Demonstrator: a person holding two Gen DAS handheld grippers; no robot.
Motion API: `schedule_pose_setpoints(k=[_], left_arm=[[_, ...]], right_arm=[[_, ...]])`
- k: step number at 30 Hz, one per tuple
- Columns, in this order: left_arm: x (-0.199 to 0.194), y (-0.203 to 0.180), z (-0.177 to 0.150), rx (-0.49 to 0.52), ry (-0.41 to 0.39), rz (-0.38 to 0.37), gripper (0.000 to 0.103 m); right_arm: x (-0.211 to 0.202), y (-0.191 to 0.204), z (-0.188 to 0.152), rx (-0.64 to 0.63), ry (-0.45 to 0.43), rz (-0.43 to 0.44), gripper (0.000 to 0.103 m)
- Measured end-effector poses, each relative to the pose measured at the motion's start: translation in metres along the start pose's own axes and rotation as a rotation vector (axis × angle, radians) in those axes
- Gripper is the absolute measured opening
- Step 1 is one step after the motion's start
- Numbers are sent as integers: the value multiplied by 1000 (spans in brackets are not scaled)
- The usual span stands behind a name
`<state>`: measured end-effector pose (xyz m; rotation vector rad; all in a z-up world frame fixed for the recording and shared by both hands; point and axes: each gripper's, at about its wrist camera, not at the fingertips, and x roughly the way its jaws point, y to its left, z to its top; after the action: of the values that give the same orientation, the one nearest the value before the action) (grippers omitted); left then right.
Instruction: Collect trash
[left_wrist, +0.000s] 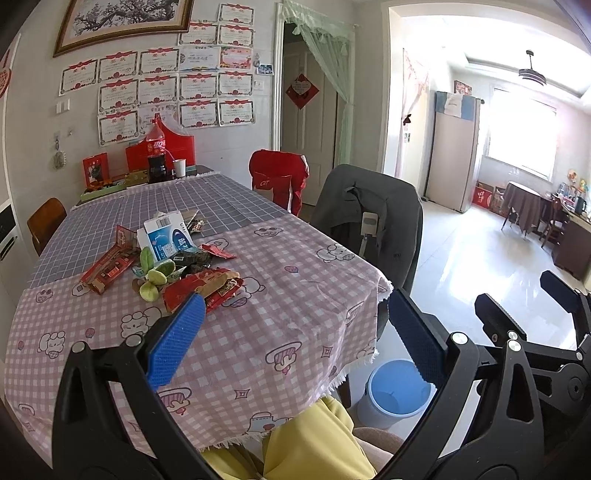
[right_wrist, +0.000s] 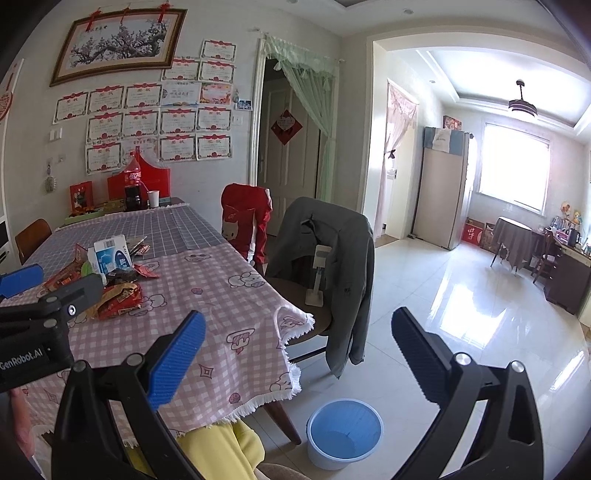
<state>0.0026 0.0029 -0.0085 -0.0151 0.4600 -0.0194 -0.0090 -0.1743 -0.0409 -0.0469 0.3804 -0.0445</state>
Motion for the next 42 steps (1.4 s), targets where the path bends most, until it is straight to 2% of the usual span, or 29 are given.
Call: schedule_pose_setpoints(k=[42], left_arm=[[-1,11,-1,-21,0,3,97]], right_arm=[[1,-1,3,34,18,-6,99]])
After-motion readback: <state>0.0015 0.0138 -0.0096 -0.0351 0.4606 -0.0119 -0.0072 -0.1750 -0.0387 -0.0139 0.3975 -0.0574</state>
